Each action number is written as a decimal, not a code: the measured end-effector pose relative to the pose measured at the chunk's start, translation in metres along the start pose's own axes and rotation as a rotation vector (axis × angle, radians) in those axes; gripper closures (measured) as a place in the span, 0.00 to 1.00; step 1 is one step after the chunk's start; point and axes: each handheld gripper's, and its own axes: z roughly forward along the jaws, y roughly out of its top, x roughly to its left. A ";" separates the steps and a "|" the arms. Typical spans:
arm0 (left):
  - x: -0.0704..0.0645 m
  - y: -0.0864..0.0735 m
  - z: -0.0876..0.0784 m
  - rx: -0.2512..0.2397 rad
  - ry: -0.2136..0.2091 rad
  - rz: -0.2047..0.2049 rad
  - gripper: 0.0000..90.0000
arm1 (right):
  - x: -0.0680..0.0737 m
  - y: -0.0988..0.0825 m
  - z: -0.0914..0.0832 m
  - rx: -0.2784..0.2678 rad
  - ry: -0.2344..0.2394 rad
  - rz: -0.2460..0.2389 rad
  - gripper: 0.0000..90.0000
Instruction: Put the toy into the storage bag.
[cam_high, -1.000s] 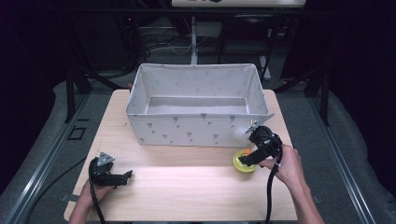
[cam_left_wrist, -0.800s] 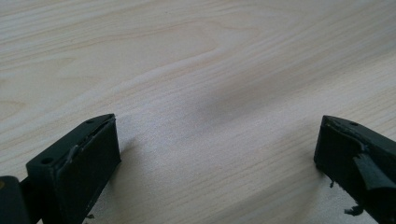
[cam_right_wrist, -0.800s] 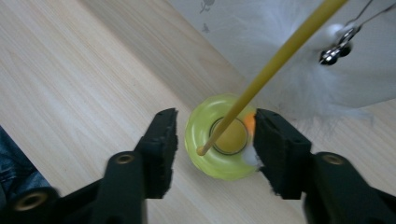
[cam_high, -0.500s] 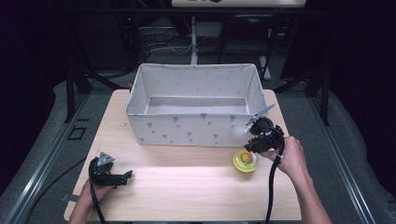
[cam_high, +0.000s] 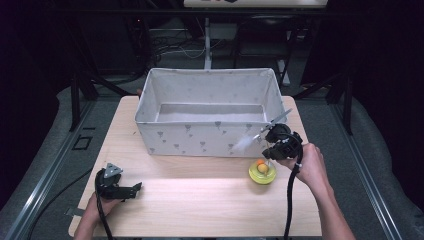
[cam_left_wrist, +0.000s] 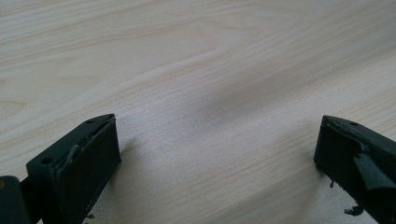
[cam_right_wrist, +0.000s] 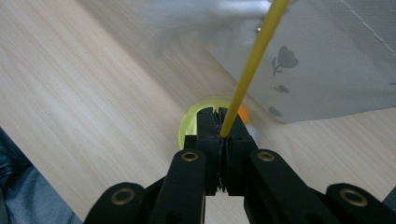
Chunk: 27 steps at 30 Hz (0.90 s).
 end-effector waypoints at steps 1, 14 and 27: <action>0.000 0.000 0.000 0.000 0.000 0.000 0.00 | 0.001 0.001 -0.001 -0.004 0.000 -0.007 0.98; 0.000 0.000 0.000 0.000 0.000 0.000 0.00 | 0.013 0.016 -0.016 0.005 0.032 -0.071 0.98; 0.000 0.000 0.000 0.000 0.000 0.000 0.00 | 0.026 0.037 -0.021 0.042 0.060 -0.139 0.98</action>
